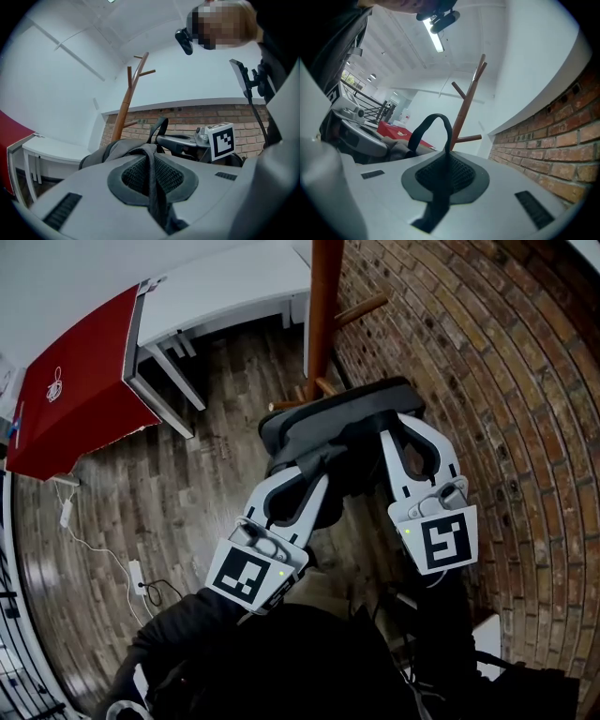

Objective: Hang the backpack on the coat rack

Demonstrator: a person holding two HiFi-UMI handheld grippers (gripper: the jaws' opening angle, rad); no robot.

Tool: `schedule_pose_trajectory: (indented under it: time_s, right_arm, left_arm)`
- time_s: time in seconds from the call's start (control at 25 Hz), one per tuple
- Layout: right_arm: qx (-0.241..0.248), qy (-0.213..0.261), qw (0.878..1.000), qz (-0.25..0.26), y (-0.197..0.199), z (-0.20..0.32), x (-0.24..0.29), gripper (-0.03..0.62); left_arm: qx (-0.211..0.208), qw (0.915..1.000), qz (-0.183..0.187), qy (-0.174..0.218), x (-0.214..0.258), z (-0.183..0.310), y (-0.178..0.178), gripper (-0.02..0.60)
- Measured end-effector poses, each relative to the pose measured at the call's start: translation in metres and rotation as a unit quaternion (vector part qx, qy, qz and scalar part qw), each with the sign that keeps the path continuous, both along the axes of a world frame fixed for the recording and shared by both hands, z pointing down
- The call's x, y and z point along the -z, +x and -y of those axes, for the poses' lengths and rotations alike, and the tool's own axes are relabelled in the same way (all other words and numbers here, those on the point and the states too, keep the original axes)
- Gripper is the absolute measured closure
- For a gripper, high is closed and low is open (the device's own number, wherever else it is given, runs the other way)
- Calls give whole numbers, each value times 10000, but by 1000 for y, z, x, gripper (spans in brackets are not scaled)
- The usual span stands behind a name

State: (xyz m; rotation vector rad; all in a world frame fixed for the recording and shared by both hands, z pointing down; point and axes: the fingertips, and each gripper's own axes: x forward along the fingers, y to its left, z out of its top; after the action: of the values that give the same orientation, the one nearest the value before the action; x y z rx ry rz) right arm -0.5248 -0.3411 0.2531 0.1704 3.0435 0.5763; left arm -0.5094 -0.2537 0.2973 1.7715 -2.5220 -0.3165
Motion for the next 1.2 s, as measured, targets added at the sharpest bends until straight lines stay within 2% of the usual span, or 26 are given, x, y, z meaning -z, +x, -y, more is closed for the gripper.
schedule_pose_trajectory:
  time_s: [0.32, 0.68, 0.84, 1.08, 1.2]
  right_arm:
    - [-22, -41, 9997, -222, 0, 13, -29, 572]
    - [12, 159, 9982, -570, -24, 18, -70, 572]
    - [-17, 122, 9979, -632, -38, 21, -77, 572]
    - [155, 414, 9943, -970, -62, 19, -79, 572]
    - [234, 393, 9939, -1007, -72, 16, -77, 572]
  left_arm:
    - [-54, 9995, -307, -64, -26, 13, 0, 538]
    - [62, 9979, -612, -206, -71, 17, -25, 538]
    - [101, 9980, -609, -151, -74, 20, -39, 538]
    - [181, 9973, -704, -44, -73, 17, -56, 538]
    - [183, 9971, -741, -7, -72, 16, -60, 538]
